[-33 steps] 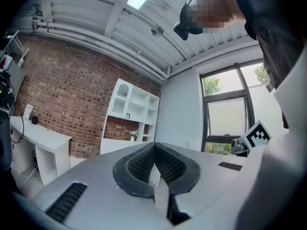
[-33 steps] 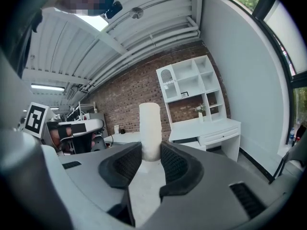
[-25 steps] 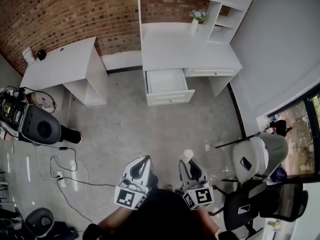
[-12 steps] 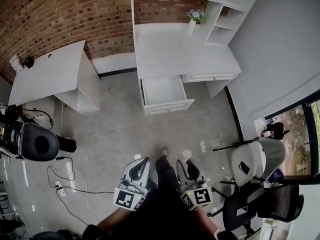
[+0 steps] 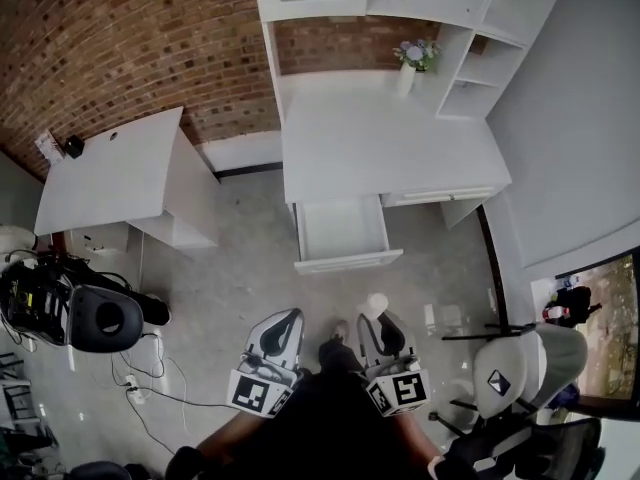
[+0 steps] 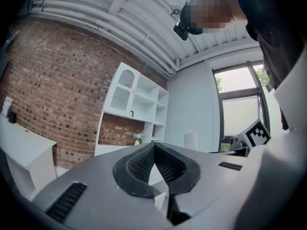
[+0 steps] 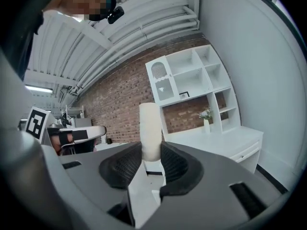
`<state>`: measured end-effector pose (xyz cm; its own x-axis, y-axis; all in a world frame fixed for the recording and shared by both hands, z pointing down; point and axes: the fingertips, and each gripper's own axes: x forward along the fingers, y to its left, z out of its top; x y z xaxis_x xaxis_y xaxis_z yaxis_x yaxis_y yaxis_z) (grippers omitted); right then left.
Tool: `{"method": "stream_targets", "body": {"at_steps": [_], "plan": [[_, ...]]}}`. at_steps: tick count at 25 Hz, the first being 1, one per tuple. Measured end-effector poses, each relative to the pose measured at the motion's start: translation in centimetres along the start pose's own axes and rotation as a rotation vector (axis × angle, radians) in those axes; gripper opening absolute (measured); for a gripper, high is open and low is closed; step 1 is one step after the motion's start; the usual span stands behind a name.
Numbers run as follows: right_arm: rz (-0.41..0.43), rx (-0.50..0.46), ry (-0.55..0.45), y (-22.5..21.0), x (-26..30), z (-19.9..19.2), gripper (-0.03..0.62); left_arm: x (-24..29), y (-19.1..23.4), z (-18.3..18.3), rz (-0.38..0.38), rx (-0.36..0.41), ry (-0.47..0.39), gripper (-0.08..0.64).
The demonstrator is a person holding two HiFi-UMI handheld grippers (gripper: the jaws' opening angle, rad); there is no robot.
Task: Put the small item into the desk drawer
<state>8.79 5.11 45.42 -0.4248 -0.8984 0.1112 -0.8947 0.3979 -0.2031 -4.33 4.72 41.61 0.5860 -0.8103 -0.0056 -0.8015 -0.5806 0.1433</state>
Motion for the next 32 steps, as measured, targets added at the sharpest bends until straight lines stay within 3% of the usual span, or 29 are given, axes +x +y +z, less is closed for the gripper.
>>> {"method": "stream_targets", "body": {"at_steps": [7, 19, 26, 32], "plan": [[0.011, -0.01, -0.012, -6.5, 5.5, 3.0, 0.138, 7.1, 2.1, 1.1, 0.046, 0.02, -0.004, 0.023], [-0.013, -0.022, 0.039, -10.9, 15.6, 2.8, 0.138, 16.3, 9.2, -0.2, 0.026, -0.038, 0.014, 0.023], [-0.023, -0.056, 0.138, -12.6, 22.4, 1.0, 0.138, 21.0, 14.4, -0.3, 0.009, -0.046, 0.035, 0.023], [-0.018, -0.075, 0.262, -13.6, 27.7, -3.4, 0.138, 23.3, 18.0, -1.8, 0.012, -0.077, 0.065, 0.023]]}}
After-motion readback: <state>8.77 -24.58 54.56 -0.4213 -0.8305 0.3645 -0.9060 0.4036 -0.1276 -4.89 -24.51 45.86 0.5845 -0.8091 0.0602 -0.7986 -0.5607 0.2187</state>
